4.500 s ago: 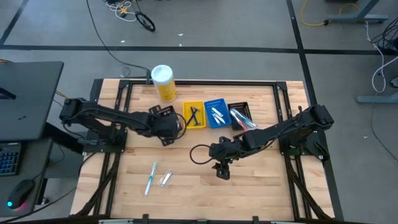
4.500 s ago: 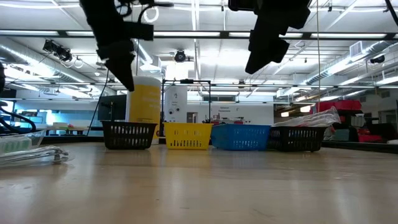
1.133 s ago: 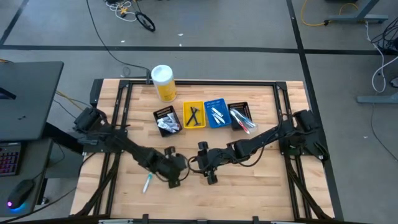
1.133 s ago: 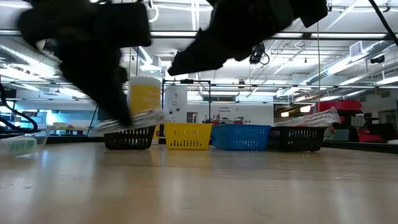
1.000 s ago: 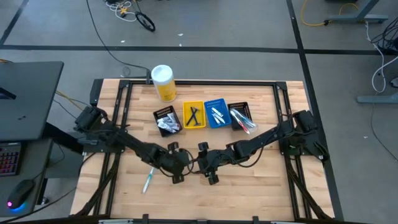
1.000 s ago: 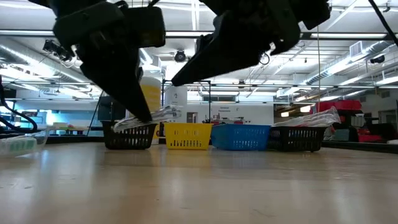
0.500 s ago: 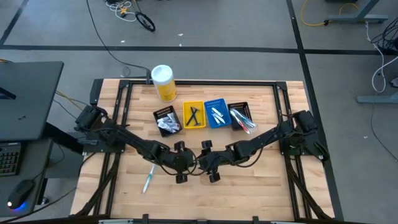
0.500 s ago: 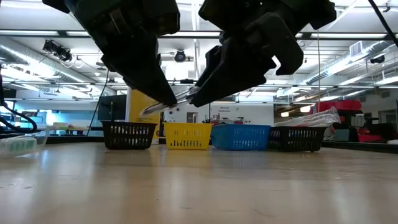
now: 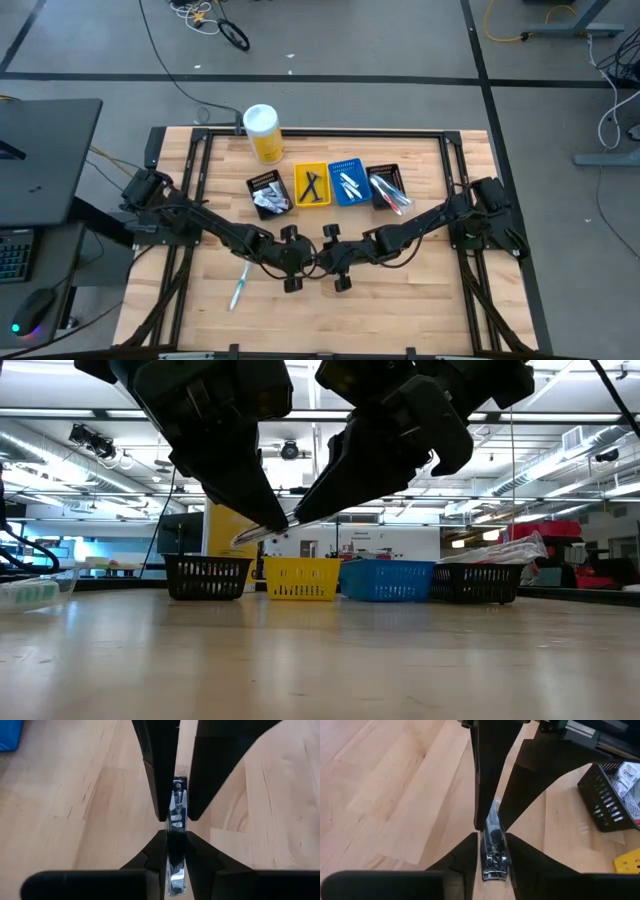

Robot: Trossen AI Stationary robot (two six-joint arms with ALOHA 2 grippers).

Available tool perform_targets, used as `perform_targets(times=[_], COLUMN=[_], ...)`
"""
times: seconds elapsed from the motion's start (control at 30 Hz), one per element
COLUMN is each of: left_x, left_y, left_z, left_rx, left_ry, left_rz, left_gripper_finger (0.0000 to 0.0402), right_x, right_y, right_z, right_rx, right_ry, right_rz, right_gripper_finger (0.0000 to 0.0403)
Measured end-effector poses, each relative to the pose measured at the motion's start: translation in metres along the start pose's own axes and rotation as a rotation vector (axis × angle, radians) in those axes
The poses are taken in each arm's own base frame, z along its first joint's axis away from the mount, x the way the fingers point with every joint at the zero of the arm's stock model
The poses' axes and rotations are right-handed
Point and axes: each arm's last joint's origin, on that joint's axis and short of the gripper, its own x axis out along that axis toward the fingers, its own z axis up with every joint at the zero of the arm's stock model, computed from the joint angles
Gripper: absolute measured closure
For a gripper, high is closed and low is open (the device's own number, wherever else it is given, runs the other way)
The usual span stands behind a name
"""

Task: Pick & Place Travel size toiletries
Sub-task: Put the silver nail cutter into the blue basket

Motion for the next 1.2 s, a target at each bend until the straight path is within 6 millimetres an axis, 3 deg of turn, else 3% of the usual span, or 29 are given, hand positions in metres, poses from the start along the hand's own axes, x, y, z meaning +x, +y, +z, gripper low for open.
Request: perform_targets(times=[0.33, 0.6, 0.73, 0.9, 1.2], left_x=[0.000, -0.001, -0.001, -0.001, -0.001], left_y=[0.000, 0.000, 0.000, 0.001, 0.002], left_z=[0.000, 0.001, 0.001, 0.001, 0.002], left_rx=[0.000, -0.019, -0.021, -0.021, -0.017], left_ry=[-0.003, -0.015, -0.015, -0.021, -0.042], left_rz=[0.000, 0.011, 0.014, 0.026, 0.083], left_gripper_finger=[0.0336, 0.0290, 0.0262, 0.0241, 0.0235], right_x=[0.000, -0.001, -0.003, -0.017, -0.048], right_y=[0.000, 0.002, 0.003, -0.004, -0.033], right_z=[-0.001, -0.007, -0.021, -0.026, -0.011], right_rx=[-0.002, 0.069, 0.120, 0.142, 0.264], right_ry=[0.013, 0.069, 0.217, 0.308, 0.176], right_rz=[0.006, 0.023, 0.000, -0.252, -0.730], right_gripper_finger=[0.0331, 0.0332, 0.0333, 0.0333, 0.0333])
